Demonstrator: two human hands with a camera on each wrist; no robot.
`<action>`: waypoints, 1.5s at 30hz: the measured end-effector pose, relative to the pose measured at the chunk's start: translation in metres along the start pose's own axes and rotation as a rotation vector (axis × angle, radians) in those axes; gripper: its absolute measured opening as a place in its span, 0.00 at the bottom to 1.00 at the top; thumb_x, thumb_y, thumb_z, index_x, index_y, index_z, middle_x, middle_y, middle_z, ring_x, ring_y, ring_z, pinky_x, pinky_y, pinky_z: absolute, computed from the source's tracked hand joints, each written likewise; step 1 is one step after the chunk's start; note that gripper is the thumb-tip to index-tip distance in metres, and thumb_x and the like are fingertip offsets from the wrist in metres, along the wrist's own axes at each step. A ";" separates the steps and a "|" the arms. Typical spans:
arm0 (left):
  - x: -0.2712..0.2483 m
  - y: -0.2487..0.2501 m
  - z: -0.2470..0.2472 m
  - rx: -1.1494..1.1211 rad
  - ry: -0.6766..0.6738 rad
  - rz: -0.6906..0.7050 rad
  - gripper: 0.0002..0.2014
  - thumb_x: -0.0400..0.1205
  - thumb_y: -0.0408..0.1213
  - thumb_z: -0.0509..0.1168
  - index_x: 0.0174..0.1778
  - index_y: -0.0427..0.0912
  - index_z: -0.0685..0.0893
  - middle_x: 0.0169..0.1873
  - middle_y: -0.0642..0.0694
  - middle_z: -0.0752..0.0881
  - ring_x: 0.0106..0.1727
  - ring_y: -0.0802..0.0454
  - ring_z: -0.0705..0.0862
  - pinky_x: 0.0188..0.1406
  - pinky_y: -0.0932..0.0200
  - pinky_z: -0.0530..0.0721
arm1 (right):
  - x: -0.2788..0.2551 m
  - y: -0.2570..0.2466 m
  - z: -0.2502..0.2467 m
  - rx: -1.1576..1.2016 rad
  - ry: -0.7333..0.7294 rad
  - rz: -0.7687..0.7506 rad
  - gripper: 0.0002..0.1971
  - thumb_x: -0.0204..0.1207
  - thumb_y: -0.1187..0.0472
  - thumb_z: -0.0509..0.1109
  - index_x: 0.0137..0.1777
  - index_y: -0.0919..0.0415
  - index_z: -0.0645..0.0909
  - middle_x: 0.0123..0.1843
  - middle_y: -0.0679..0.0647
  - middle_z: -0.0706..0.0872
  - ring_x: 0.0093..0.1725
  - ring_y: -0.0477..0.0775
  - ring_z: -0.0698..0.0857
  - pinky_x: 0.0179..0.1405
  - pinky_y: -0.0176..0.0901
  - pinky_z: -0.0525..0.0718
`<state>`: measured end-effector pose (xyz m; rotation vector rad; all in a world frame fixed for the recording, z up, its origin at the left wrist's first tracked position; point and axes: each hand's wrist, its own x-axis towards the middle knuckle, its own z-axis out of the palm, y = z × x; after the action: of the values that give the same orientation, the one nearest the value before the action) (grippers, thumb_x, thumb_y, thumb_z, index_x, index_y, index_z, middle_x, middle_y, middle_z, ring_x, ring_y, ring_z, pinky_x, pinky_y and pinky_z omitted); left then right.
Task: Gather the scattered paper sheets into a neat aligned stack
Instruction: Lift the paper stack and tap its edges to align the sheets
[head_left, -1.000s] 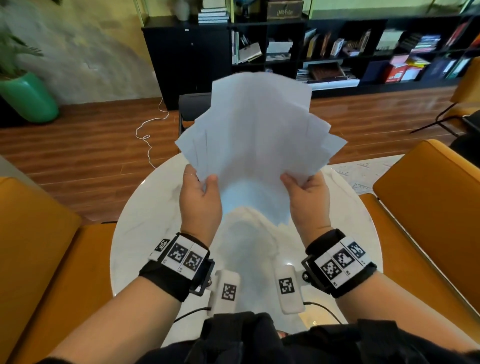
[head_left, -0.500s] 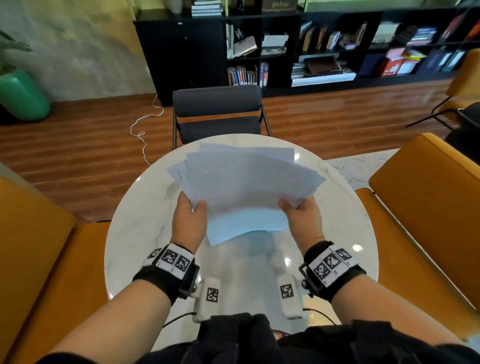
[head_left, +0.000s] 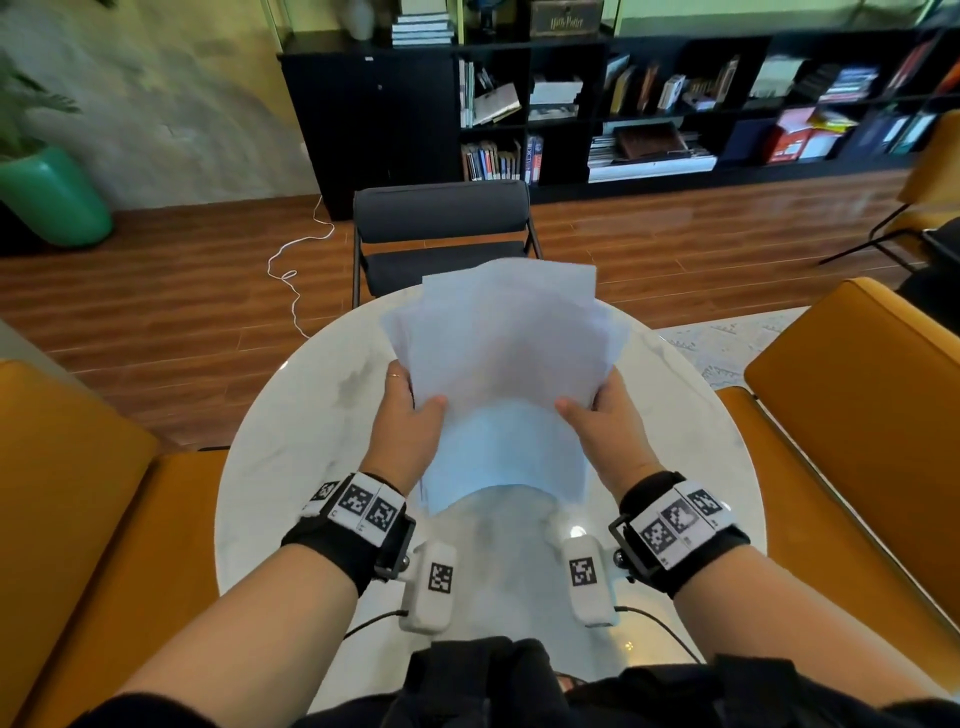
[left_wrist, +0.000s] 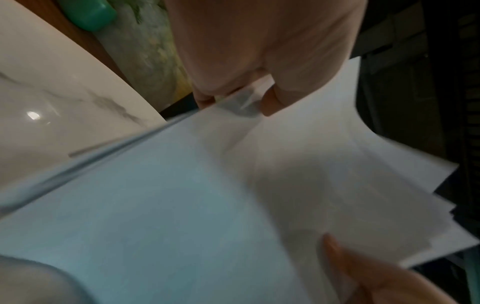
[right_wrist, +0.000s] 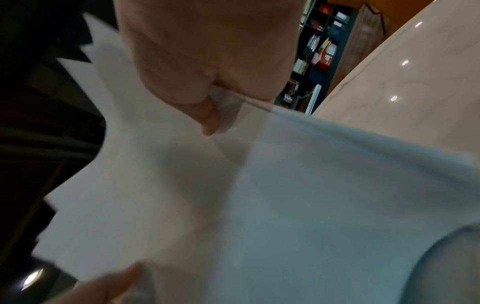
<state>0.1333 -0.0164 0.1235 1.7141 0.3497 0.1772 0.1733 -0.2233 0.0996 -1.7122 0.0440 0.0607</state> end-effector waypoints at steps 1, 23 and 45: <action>-0.001 0.002 0.000 0.008 0.027 0.012 0.17 0.81 0.26 0.59 0.59 0.51 0.69 0.48 0.57 0.81 0.47 0.62 0.82 0.41 0.72 0.78 | 0.001 0.000 -0.001 -0.003 0.034 0.015 0.24 0.68 0.62 0.71 0.66 0.57 0.76 0.60 0.59 0.86 0.61 0.61 0.85 0.63 0.62 0.83; -0.002 0.006 -0.005 -0.060 0.016 -0.022 0.23 0.78 0.22 0.59 0.64 0.51 0.67 0.51 0.52 0.83 0.52 0.59 0.83 0.44 0.68 0.80 | -0.002 -0.008 -0.008 0.100 0.030 -0.017 0.24 0.74 0.72 0.70 0.61 0.45 0.71 0.59 0.49 0.84 0.62 0.55 0.84 0.69 0.64 0.79; -0.004 0.000 -0.005 -0.019 -0.017 -0.048 0.31 0.78 0.21 0.57 0.76 0.49 0.64 0.61 0.48 0.81 0.64 0.49 0.81 0.63 0.55 0.79 | -0.006 -0.003 -0.006 0.002 0.041 0.035 0.21 0.75 0.69 0.70 0.66 0.53 0.73 0.59 0.53 0.86 0.59 0.56 0.85 0.67 0.63 0.80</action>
<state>0.1281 -0.0133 0.1251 1.6857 0.3746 0.1307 0.1680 -0.2290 0.1036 -1.7108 0.1045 0.0512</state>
